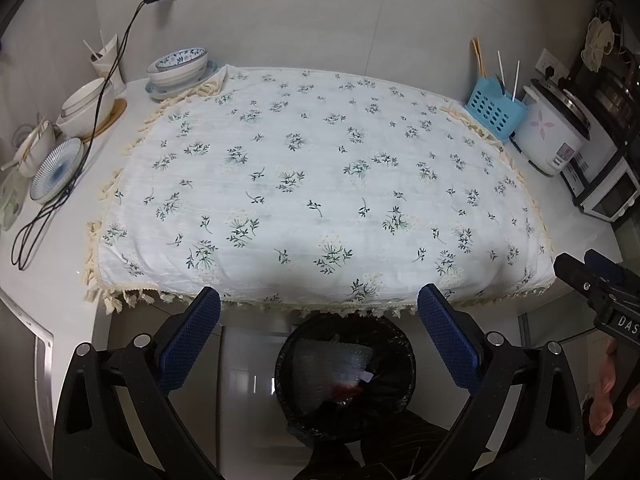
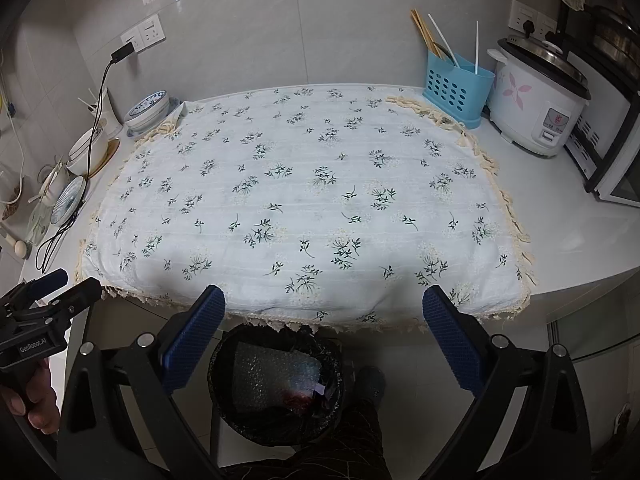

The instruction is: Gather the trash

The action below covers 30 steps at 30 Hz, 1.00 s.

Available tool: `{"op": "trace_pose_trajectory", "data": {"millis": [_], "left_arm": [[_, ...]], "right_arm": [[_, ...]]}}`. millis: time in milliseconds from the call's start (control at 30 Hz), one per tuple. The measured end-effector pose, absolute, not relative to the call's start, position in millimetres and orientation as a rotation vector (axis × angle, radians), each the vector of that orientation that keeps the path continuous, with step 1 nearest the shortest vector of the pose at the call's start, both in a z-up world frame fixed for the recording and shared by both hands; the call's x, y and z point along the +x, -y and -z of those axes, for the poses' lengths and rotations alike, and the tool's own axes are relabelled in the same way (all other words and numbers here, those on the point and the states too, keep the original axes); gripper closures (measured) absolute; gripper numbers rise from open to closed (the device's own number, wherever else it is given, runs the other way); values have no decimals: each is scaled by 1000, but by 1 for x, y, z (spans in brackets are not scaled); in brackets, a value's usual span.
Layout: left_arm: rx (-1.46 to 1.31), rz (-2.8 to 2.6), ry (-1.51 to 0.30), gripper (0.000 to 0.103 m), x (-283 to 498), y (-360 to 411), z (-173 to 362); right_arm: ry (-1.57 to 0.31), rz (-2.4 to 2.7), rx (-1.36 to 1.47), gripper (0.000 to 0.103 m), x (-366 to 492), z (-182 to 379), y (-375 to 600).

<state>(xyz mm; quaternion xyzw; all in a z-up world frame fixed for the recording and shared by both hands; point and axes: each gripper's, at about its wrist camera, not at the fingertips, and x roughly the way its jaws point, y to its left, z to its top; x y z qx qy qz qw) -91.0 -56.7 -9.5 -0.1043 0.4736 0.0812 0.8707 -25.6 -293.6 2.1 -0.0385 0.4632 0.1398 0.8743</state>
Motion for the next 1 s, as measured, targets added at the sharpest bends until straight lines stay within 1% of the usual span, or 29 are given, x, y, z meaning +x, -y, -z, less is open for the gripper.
{"op": "trace_pose_trajectory", "data": {"millis": [300, 1000], "left_arm": [[-190, -179, -1006, 6, -90, 54, 12], [-230, -165, -1006, 6, -87, 45, 13]], "right_arm": [[-968, -295, -81, 8, -26, -2, 292], [-970, -297, -84, 8, -26, -1, 288]]}}
